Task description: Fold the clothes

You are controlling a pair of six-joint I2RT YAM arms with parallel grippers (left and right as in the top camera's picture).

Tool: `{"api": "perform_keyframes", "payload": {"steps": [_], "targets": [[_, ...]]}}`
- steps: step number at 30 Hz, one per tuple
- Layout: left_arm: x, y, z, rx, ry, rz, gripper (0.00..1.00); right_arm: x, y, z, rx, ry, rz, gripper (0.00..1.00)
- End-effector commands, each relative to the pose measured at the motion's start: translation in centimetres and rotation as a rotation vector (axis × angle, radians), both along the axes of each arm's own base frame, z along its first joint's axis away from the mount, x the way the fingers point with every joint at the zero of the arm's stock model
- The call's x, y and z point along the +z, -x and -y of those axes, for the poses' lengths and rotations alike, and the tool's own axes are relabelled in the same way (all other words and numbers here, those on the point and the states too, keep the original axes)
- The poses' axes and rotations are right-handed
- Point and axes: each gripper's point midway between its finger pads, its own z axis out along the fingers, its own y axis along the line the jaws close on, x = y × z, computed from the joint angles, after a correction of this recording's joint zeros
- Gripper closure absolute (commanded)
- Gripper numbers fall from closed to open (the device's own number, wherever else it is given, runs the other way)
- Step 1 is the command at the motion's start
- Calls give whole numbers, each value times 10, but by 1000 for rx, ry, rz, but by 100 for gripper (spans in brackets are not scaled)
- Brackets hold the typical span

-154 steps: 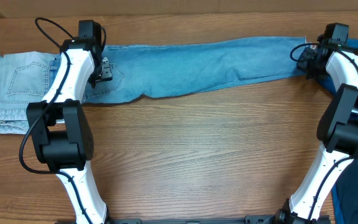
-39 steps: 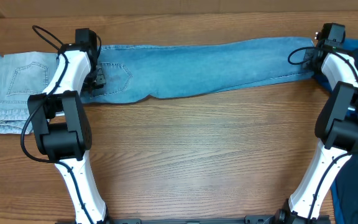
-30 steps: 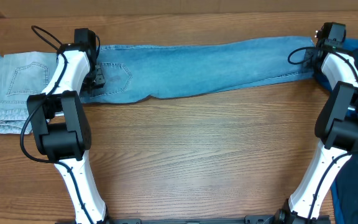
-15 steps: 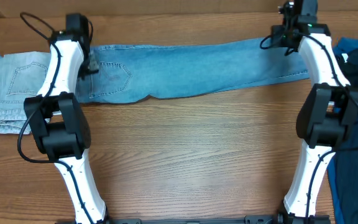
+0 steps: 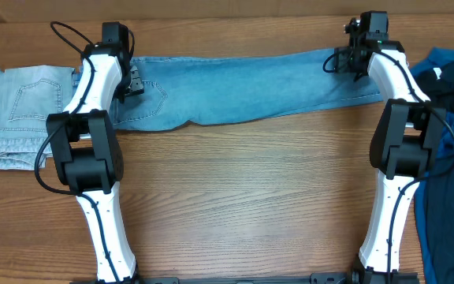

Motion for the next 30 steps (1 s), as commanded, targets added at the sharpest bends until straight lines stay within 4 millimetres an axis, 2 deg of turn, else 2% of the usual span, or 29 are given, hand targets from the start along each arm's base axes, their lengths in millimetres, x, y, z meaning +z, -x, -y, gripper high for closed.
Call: {"api": "perform_keyframes", "payload": {"steps": [1,3,5,7,9,12,16,18,22,26,29,30], "targets": [[-14,6,-14,-5,-12,-39,42,25,-4,73,-193,180,51,31],[-13,6,-16,-7,-22,-39,41,52,-7,85,-220,178,98,28],[-13,6,-18,-4,-35,-40,38,71,-6,96,-238,180,123,27],[-13,6,-18,-3,-35,-40,35,68,2,98,-227,138,92,26],[-13,7,-18,-4,-34,-42,33,56,8,94,-180,7,65,22],[-13,9,-17,-4,-33,-53,29,58,10,111,-224,-106,100,20],[-14,11,-17,-6,-33,-59,28,60,13,132,-247,-127,128,19],[-14,11,-17,-6,-33,-60,26,58,13,135,-248,-124,129,19],[-14,14,-16,-6,-31,-74,25,30,10,117,-187,-216,101,18],[-15,15,-16,-6,-31,-77,25,-19,22,115,-194,-208,-2,16],[-15,16,-16,-6,-32,-82,24,-35,28,112,-196,-220,-41,14],[-15,16,-16,-6,-31,-81,23,-36,30,107,-189,-233,-56,17]]}}
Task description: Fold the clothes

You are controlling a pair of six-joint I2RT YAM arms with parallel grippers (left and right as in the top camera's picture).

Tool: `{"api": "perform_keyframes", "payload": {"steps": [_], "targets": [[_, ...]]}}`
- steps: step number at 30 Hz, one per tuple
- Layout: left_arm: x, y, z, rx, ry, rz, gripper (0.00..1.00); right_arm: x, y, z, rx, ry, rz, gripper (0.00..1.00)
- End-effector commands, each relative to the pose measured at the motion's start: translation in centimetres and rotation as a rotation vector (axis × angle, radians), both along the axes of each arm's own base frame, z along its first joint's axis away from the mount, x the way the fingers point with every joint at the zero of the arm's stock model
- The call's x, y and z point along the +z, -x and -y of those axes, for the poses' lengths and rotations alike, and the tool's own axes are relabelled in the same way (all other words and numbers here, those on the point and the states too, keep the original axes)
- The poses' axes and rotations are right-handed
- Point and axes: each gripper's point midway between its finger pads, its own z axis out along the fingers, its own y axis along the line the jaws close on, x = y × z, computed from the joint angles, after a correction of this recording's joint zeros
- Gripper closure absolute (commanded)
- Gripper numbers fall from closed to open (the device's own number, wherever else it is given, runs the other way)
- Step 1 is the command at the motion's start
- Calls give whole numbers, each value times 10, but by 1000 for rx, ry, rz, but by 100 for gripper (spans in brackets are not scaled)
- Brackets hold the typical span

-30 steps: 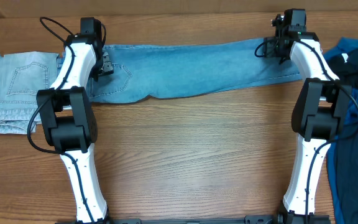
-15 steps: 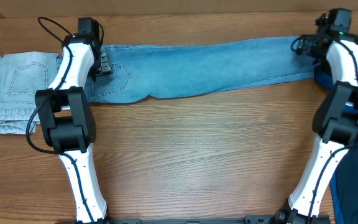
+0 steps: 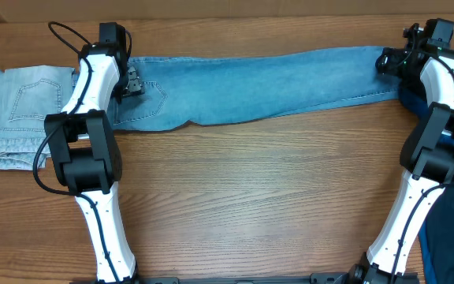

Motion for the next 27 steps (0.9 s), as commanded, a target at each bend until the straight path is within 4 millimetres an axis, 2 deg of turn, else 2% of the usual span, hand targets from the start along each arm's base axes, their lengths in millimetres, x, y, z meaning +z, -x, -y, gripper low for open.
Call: {"api": "perform_keyframes", "payload": {"steps": [1,2,3,4,5,6,8,10,11,14,16,17,18,19,20,23,24,25,27], "targets": [[-14,11,-10,7,-23,-58,23,-35,13,-16,19,-52,-92,37],[-14,11,-10,7,-23,-57,23,-38,19,-27,64,-47,-128,58],[-14,11,-10,7,-23,-57,24,-42,29,-41,151,-29,-180,64],[-14,11,-10,7,-23,-58,24,-44,36,-52,200,-25,-217,66],[-14,11,-10,7,-23,-59,24,-45,40,-62,235,-24,-242,64],[-14,12,-10,7,-22,-61,24,-46,41,-71,250,-30,-256,58],[-14,13,-10,6,-23,-65,24,-44,43,-85,275,-49,-264,56],[-14,12,-10,7,-22,-62,25,-30,41,-91,287,-42,-253,90],[-13,10,-10,6,-23,-56,29,-20,38,-90,286,-34,-233,96],[11,-3,-10,3,-25,-14,45,26,23,-78,255,7,-130,96],[40,-11,-4,-9,-9,11,57,66,20,-55,178,71,-69,96],[55,-14,1,-18,-9,22,71,89,22,-40,138,123,-44,96],[67,-16,7,-28,-7,29,79,105,25,-27,82,156,-28,96],[76,-17,11,-37,-7,36,83,121,28,-18,45,177,-8,96],[87,-18,19,-52,-6,44,84,136,31,-12,26,184,16,96],[102,-16,37,-85,4,44,80,161,38,-3,7,193,50,96],[101,-11,49,-105,42,25,76,162,39,-4,7,192,47,96],[99,-7,58,-119,88,7,76,161,41,-4,8,190,41,96],[95,5,72,-135,155,-42,83,156,47,-1,-1,194,9,96]]}}
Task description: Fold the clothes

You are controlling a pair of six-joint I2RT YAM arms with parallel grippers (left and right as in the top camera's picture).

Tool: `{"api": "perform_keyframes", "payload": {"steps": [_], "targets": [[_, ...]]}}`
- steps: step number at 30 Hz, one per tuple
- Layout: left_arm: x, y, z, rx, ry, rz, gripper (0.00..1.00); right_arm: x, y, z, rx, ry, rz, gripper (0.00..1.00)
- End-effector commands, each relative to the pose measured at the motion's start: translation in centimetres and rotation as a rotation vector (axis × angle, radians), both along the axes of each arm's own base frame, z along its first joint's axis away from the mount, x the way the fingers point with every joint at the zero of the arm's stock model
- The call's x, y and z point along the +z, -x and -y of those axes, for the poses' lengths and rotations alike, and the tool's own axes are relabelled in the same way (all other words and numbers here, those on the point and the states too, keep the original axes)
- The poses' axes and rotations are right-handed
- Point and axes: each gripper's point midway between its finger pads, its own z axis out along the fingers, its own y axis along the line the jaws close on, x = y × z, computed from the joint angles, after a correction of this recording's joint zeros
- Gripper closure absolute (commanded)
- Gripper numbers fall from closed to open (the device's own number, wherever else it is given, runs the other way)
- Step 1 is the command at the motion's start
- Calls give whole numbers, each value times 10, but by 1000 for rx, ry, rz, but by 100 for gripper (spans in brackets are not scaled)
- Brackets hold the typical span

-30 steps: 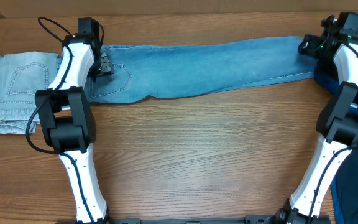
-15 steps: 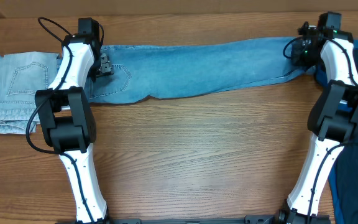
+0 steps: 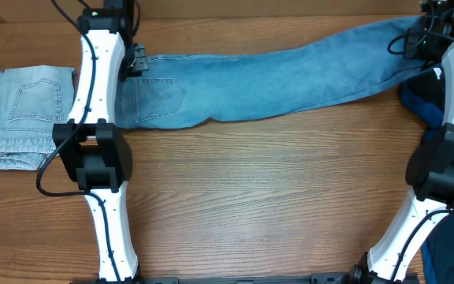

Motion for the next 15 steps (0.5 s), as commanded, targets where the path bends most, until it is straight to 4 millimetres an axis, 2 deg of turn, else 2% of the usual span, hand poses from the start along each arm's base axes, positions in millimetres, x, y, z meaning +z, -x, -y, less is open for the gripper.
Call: {"api": "perform_keyframes", "payload": {"steps": [1,5,7,9,11,15], "targets": [[2,9,19,-25,100,-33,84,13,11,19,-65,53,-8,96],[1,18,19,-23,99,-71,84,7,39,51,-144,64,-79,96],[1,20,19,-23,99,-78,85,13,42,58,-155,78,-71,96],[4,21,19,-23,100,-78,87,27,39,62,-141,110,-37,96],[12,21,22,-28,117,-60,88,29,36,49,-114,101,-32,96],[49,17,32,-47,175,41,85,47,24,-2,-43,44,9,96]]}}
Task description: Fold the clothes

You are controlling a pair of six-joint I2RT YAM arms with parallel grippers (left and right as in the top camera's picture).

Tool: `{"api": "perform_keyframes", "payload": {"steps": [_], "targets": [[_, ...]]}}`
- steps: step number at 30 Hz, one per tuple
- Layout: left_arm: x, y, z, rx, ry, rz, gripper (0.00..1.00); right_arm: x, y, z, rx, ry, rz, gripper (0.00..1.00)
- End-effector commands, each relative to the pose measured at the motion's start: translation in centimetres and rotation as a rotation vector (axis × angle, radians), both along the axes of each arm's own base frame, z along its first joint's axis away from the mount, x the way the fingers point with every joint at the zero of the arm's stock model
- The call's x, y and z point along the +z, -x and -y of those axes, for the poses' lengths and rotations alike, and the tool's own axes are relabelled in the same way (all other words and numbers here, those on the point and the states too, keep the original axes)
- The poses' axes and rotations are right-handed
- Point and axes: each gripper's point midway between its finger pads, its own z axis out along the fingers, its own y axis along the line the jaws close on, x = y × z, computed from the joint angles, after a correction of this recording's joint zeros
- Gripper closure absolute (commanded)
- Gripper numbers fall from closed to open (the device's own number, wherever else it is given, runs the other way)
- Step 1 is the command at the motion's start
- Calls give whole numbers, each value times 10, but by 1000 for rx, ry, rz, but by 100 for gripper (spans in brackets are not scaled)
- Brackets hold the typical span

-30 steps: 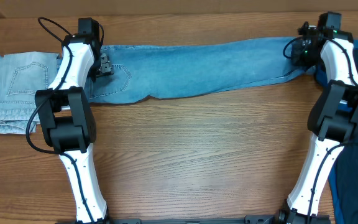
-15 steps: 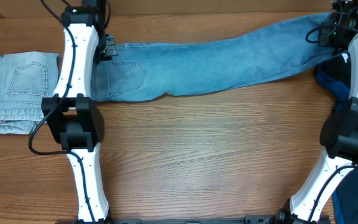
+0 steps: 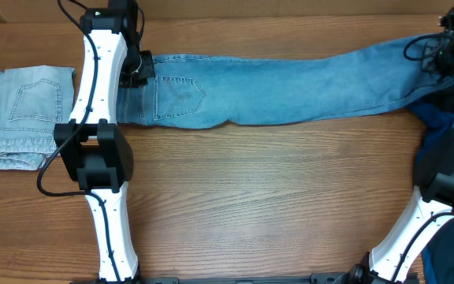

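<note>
A long pair of blue jeans (image 3: 290, 83) lies stretched across the back of the table, folded lengthwise. At the waist end, my left gripper (image 3: 138, 69) is shut on the jeans beside the back pocket (image 3: 180, 93). My right gripper (image 3: 438, 54) is shut on the leg end at the far right edge, which is lifted a little. A folded pair of light grey-blue jeans (image 3: 20, 114) rests at the left.
Dark blue clothes (image 3: 441, 118) are heaped at the right edge behind my right arm, with more at the lower right corner. The wooden table (image 3: 251, 205) spreads in front of the jeans.
Both grippers have shifted to the right with the jeans still held. The waist end and pocket now sit further right, and the leg end reaches the right edge.
First the jeans lay flat with both grippers at their ends, the right one inward of the leg end. Then the right gripper was at the leg tip. Later both ends were held and raised toward the back, and now the jeans sit further right.
</note>
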Motion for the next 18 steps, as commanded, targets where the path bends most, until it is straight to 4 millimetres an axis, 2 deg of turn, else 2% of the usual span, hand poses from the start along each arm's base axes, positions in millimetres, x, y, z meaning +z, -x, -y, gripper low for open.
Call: {"api": "perform_keyframes", "payload": {"steps": [1,2,3,5,11,13,15,18], "targets": [[62,-4,8,-9,51,148,83,63,-11,-52,48,-20,136,96],[70,-3,8,-10,51,164,82,70,-12,-68,59,-29,147,96],[77,-2,8,-11,51,179,81,77,-14,-92,79,-46,154,96],[86,0,8,-11,51,195,80,76,-17,-131,59,-109,160,96],[84,11,6,-11,43,155,77,73,-15,-270,212,-315,135,96],[83,14,5,-19,40,140,76,75,-12,-304,262,-343,136,96],[82,18,5,-22,39,125,76,74,-7,-329,310,-346,127,96],[81,24,5,-21,40,97,76,73,-2,-354,357,-349,122,96]]}}
